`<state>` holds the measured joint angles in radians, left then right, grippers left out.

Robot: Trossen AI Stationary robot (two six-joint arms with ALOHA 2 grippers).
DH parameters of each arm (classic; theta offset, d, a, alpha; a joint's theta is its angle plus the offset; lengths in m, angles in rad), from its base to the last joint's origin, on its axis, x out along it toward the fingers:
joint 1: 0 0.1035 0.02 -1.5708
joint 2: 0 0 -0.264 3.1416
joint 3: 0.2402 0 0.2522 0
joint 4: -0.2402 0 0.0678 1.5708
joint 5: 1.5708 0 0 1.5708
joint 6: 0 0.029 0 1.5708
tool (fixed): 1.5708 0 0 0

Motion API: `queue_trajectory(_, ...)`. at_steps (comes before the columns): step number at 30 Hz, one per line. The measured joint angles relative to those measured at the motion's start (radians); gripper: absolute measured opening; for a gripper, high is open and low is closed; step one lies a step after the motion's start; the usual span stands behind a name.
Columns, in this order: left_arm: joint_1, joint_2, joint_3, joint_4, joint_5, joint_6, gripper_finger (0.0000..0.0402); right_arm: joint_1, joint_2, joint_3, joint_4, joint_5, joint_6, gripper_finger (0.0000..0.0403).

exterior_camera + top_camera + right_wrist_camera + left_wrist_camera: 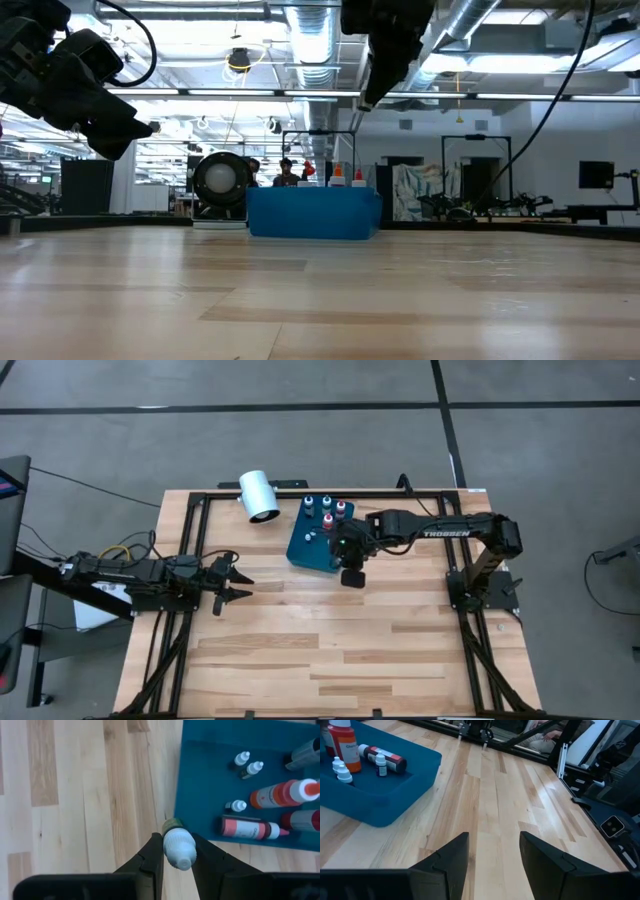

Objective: Pick & Place food coloring
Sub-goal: Put the small green food coloring bottle into the blue bin

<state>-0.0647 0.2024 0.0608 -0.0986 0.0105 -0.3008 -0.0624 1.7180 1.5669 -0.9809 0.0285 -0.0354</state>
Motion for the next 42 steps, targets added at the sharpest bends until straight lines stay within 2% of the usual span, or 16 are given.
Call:
queue_trajectory(6, 0.0, 0.0, 0.0, 0.0, 0.0, 0.0, 0.0167, 0.0, 0.006, 0.0, 0.061, 0.004, 0.001, 0.0072)
queue_trajectory(15, 0.0, 0.0, 0.0, 0.0, -0.025, 0.001, 0.0167, -0.059, 0.009, 0.0, 0.102, 0.008, 0.035, 0.0072)
queue_trajectory(30, 0.0, 0.0, 0.001, -0.002, -0.035, -0.008, 0.0167, -0.127, 0.283, 0.171, 0.067, 0.0, -0.058, 0.0072)
queue_trajectory(42, 0.0, 0.0, 0.003, -0.019, -0.035, -0.009, 0.0167, -0.139, 0.422, 0.177, 0.047, 0.005, -0.07, 0.0072)
